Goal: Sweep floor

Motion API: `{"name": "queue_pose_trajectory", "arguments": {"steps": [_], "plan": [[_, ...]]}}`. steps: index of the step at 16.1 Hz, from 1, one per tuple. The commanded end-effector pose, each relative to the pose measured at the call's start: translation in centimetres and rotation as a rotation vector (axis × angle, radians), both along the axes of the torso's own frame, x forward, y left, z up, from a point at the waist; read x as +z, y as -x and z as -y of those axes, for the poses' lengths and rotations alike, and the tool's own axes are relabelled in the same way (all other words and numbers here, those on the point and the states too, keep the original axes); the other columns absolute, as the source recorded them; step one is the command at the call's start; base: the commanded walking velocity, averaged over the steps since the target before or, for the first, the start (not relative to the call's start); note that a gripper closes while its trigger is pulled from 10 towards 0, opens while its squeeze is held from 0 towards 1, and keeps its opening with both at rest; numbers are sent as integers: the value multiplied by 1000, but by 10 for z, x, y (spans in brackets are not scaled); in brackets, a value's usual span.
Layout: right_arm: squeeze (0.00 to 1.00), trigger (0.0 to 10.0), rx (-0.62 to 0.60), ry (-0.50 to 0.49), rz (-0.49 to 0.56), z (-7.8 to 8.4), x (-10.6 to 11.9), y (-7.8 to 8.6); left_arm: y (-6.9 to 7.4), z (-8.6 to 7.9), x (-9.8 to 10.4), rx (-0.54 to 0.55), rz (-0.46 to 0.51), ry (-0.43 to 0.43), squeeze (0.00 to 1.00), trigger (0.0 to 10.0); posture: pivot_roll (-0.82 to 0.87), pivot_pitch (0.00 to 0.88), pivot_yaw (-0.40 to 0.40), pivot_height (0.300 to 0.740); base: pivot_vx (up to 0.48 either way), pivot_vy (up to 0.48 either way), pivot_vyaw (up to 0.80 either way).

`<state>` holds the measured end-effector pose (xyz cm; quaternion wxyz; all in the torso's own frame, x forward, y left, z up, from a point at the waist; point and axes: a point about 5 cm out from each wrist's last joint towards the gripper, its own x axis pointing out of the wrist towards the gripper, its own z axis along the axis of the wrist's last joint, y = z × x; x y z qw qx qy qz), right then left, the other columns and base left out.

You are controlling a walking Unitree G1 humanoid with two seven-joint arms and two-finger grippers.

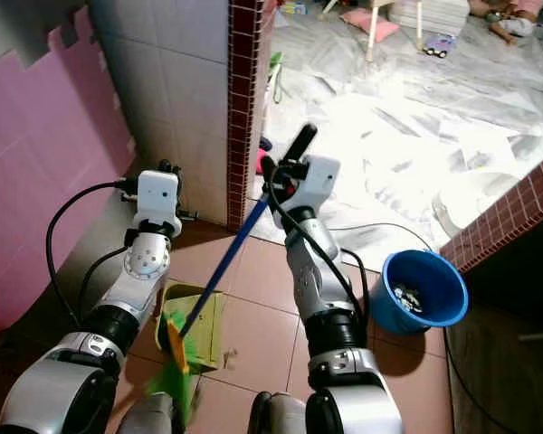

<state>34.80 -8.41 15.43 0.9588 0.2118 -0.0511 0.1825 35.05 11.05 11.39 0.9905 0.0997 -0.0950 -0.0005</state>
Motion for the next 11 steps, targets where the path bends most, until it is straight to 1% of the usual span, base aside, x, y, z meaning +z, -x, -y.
{"name": "queue_pose_trajectory", "arguments": {"steps": [1, 2, 3, 4, 5, 6, 7, 8, 9, 10, 11], "plan": [[0, 10000, 18, -8, 114, 1, 25, -2, 2, 6, -8, 0, -44, 53, 0, 10000, -40, 80, -96, 740, 0, 0, 0], [0, 10000, 42, 104, 248, 4, 45, -2, 2, 7, -8, 0, -43, 62, 0, 10000, -44, 74, -96, 740, 0, 0, 0], [0, 10000, 45, 149, 302, 6, 54, -3, 2, 7, -8, -1, -44, 64, 0, 10000, -47, 69, -96, 740, 0, 0, 0], [0, 10000, 17, 179, 351, 12, 65, -6, 1, 8, -8, -2, -45, 66, 0, 10000, -51, 65, -97, 740, 0, 0, 0], [0, 10000, 6, 186, 367, 15, 70, -7, 1, 8, -8, -3, -45, 68, 0, 10000, -52, 62, -98, 740, 0, 0, 0], [0, 10000, -26, 211, 409, 22, 82, -10, 0, 11, -5, -19, -34, 75, 0, 10000, -53, 58, -100, 740, 0, 0, 0], [0, 10000, -32, 229, 414, 25, 83, -11, -1, 14, 0, -69, -22, 73, 0, 10000, -56, 54, -103, 740, 0, 0, 0], [0, 10000, -32, 244, 406, 27, 81, -12, -2, 16, 3, -97, -17, 71, 0, 10000, -56, 50, -104, 740, 0, 0, 0], [0, 10000, -34, 258, 400, 28, 77, -12, -3, 17, 7, -102, 0, 75, 0, 10000, -52, 50, -106, 740, 0, 0, 0], [0, 10000, -35, 275, 392, 29, 72, -12, -5, 16, 15, -106, 28, 94, 0, 10000, -45, 48, -107, 740, 0, 0, 0], [0, 10000, -58, 316, 393, 31, 66, -11, -6, 16, 24, -121, 61, 126, 0, 10000, -41, 46, -106, 740, 0, 0, 0]]}}
